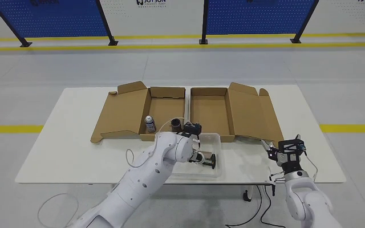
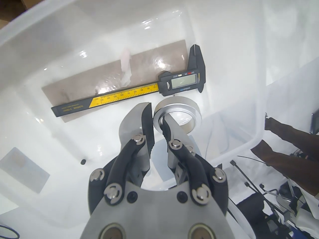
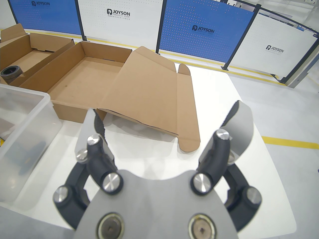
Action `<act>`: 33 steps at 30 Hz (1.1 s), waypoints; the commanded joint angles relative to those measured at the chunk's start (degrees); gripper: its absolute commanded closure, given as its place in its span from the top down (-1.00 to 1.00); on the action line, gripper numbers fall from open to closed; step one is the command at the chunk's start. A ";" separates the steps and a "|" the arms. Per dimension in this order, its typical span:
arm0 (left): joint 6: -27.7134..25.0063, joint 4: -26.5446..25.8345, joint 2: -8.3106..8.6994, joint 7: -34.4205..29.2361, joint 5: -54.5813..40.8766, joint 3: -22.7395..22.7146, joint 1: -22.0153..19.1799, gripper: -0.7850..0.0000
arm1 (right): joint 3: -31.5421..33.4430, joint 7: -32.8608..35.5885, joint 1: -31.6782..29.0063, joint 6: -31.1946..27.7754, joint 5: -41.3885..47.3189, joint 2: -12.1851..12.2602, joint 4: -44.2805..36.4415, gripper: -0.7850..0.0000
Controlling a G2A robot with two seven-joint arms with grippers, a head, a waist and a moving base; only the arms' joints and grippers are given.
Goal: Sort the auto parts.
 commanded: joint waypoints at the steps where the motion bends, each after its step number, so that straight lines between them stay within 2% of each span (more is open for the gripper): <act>1: -0.13 -2.21 0.31 -0.03 0.53 -0.94 0.65 -1.00 | 0.00 0.00 0.00 0.00 0.00 0.00 0.00 1.00; 8: -0.48 -8.73 1.26 -0.23 2.40 -3.65 3.31 -1.00 | 0.00 0.00 0.00 0.00 0.00 0.00 0.00 1.00; 16: -0.96 -11.55 1.71 -0.07 3.52 -4.90 4.93 -1.00 | 0.00 0.00 0.00 0.00 0.00 0.00 0.00 1.00; 26: -1.27 -11.19 1.70 0.72 3.66 -5.42 4.46 -1.00 | 0.00 0.00 0.00 0.00 0.00 0.00 0.00 1.00; 33: -1.76 -7.80 1.30 4.96 3.24 -6.64 0.65 -1.00 | 0.00 0.00 0.00 0.00 0.00 0.00 0.00 1.00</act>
